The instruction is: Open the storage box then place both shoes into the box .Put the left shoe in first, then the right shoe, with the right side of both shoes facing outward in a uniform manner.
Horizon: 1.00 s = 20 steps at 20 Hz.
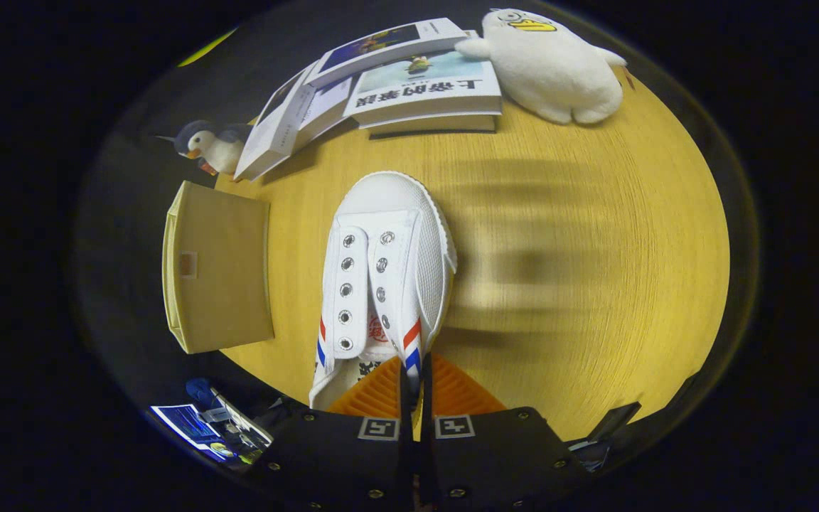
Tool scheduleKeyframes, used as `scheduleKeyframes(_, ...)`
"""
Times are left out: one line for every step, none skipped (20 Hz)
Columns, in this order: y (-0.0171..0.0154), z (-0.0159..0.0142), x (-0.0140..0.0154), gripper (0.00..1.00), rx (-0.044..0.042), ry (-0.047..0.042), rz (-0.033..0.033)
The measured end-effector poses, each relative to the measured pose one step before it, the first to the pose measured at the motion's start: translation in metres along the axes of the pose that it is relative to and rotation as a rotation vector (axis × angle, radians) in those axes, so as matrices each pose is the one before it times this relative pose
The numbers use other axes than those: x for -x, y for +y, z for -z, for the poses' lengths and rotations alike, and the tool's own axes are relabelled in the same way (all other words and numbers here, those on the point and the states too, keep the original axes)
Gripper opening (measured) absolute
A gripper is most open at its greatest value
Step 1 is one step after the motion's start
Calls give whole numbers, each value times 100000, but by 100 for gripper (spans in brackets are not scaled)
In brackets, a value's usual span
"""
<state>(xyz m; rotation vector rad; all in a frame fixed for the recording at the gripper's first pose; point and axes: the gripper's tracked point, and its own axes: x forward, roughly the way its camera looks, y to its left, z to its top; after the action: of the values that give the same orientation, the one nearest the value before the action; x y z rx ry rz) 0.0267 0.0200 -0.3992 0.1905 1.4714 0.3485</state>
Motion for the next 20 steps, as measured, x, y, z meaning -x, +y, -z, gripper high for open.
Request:
scheduleKeyframes(1203, -383, 970, 4, 1749, -891, -1402)
scheduleKeyframes(1336, -297, 960, 4, 1423, -902, -1280)
scheduleKeyframes(1358, -419, 880, 4, 1803, -748, -916)
scheduleKeyframes(1273, -551, 737, 4, 1917, -1174, -448)
scheduleKeyframes(1288, -664, 759, 4, 2672, -1651, -177)
scheduleKeyframes(1301, -551, 552, 4, 3004, -1376, -104)
scheduleKeyframes(1313, -605, 516, 4, 2238, -1185, -413)
scheduleKeyframes(1332, -591, 343, 4, 2072, -597, -1001)
scheduleKeyframes(1401, -586, 352, 4, 1832, -412, -1232)
scheduleKeyframes(1181, -429, 197, 4, 1792, -119, -1018)
scheduleKeyframes(1056, -561, 85, 4, 2178, -107, -666)
scheduleKeyframes(1003, -491, 65, 4, 1999, -218, -296)
scheduleKeyframes(893, -505, -69, 4, 1974, -146, -217)
scheduleKeyframes(921, -429, -102, 4, 1704, -83, -295)
scheduleKeyframes(880, -409, -140, 4, 1593, 150, -450)
scheduleKeyframes(865, -59, -47, 4, 1727, 405, -372)
scheduleKeyframes(736, -379, -329, 4, 1902, 491, 19)
scheduleKeyframes(521, -207, -336, 4, 1591, 630, 639)
scheduleKeyframes(608, -257, -395, 4, 1735, 900, 333)
scheduleKeyframes(840, -154, -371, 4, 1157, 857, -70)
